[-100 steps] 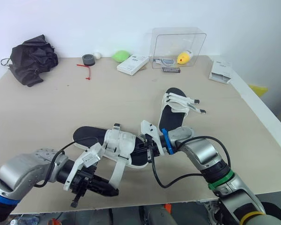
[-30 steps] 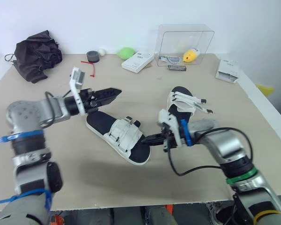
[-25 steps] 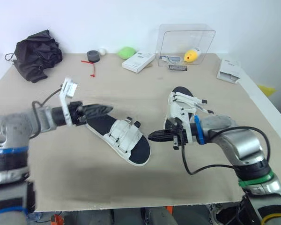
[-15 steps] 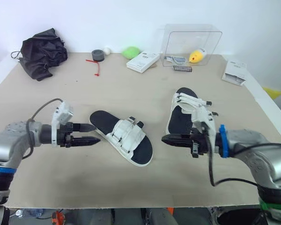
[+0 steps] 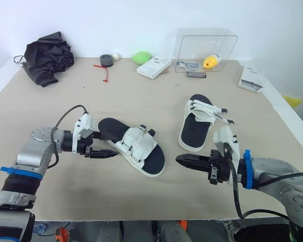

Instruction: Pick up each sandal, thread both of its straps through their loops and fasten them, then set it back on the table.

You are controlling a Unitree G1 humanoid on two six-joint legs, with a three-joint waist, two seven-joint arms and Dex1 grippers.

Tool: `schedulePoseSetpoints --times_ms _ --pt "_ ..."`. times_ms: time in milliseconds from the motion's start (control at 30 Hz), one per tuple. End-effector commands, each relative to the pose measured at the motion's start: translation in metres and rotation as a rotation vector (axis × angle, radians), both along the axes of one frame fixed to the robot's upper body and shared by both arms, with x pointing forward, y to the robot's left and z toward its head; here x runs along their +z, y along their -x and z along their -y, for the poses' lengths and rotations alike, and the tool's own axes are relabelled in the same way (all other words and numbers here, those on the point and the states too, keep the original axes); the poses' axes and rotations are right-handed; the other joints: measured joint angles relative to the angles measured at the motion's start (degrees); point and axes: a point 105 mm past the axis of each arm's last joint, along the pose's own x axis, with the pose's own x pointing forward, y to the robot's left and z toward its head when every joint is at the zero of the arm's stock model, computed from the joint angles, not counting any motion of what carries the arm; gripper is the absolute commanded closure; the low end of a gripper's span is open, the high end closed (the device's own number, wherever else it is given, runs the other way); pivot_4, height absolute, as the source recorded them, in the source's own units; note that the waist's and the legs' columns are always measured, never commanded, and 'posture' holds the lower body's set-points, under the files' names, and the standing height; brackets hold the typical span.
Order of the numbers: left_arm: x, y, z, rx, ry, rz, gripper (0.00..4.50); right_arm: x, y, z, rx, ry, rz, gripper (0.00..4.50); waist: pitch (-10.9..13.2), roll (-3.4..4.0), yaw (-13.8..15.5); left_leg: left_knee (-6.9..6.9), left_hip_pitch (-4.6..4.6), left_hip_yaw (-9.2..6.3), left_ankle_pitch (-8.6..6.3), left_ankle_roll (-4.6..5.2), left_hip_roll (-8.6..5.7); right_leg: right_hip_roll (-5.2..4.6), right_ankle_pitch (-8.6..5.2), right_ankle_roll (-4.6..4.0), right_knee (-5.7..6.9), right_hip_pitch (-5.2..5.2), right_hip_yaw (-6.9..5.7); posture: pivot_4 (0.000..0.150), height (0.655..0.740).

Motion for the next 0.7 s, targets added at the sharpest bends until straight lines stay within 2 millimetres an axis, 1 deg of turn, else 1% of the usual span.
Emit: schedulePoseSetpoints --times_ms 33,133,300,367,400,433,500,533,633,667,700 --pt "-0.003 0.002 0.006 -0.072 -0.043 0.006 0.91 0.006 0.003 -0.001 0.005 0.001 0.033 4.5 0.0 0.0 0.01 0.0 0.0 -0.01 0.0 0.0 0.0 0.02 0.0 0.0 0.0 0.01 -0.01 0.15 0.74" --pt "-0.009 0.002 0.017 -0.112 -0.024 -0.007 0.91 0.009 0.003 -0.002 0.012 -0.004 0.045 4.5 -0.02 0.04 0.03 0.0 0.02 -0.04 0.0 0.0 0.01 0.03 0.0 -0.01 0.01 0.05 -0.02 0.15 0.74" --pt "-0.011 0.002 0.042 -0.18 0.034 -0.048 0.91 0.016 0.009 -0.007 0.05 -0.016 0.081 4.5 -0.03 0.04 0.04 0.1 0.07 -0.05 0.0 0.04 -0.02 0.0 0.01 0.04 0.01 0.16 -0.03 0.15 0.74" --pt "-0.012 0.005 0.046 -0.197 0.043 -0.062 0.91 0.018 0.01 -0.008 0.048 -0.02 0.097 4.5 -0.03 0.05 0.04 0.11 0.07 -0.06 -0.01 0.05 -0.02 0.0 0.02 0.05 0.01 0.18 -0.03 0.15 0.74" --pt "-0.013 0.006 0.046 -0.199 0.042 -0.07 1.46 0.019 0.01 -0.007 0.041 -0.019 0.1 4.5 -0.03 0.05 0.04 0.12 0.08 -0.07 -0.01 0.05 -0.02 0.0 0.02 0.05 0.01 0.19 -0.04 0.15 0.74" --pt "-0.017 0.006 0.045 -0.195 0.025 -0.079 1.66 0.018 0.009 -0.006 0.032 -0.018 0.1 4.5 -0.03 0.05 0.04 0.12 0.08 -0.08 -0.01 0.06 -0.02 0.0 0.02 0.05 0.01 0.2 -0.04 0.15 0.74" --pt "-0.024 0.007 0.042 -0.191 0.002 -0.097 2.63 0.017 0.008 -0.005 0.02 -0.014 0.098 4.5 -0.03 0.05 0.04 0.12 0.08 -0.09 -0.01 0.05 -0.03 0.02 0.02 0.04 0.01 0.2 -0.05 0.15 0.74" --pt "-0.027 0.008 0.041 -0.191 -0.01 -0.105 3.19 0.016 0.007 -0.004 0.016 -0.01 0.096 4.5 -0.04 0.05 0.03 0.12 0.1 -0.09 -0.01 0.06 -0.03 0.02 0.02 0.04 0.02 0.2 -0.04 0.15 0.74" --pt "-0.028 0.006 0.04 -0.163 -0.015 -0.098 4.19 0.015 0.005 -0.004 0.011 -0.007 0.096 4.5 -0.04 0.06 -0.03 0.12 0.31 -0.09 -0.02 0.07 -0.02 0.07 0.02 0.03 0.02 0.4 -0.03 0.15 0.74" --pt "-0.027 0.005 0.04 -0.152 -0.003 -0.098 4.39 0.015 0.004 -0.004 0.01 -0.006 0.097 4.5 -0.04 0.06 -0.02 0.11 0.47 -0.06 -0.03 0.1 -0.01 0.08 0.02 0.03 0.02 0.53 -0.01 0.15 0.74" --pt "-0.026 0.004 0.04 -0.138 0.01 -0.099 4.39 0.015 0.002 -0.004 0.01 -0.005 0.098 4.5 -0.04 0.06 -0.01 0.11 0.53 -0.09 -0.03 0.1 0.0 0.09 0.02 0.02 0.02 0.6 -0.03 0.15 0.74"
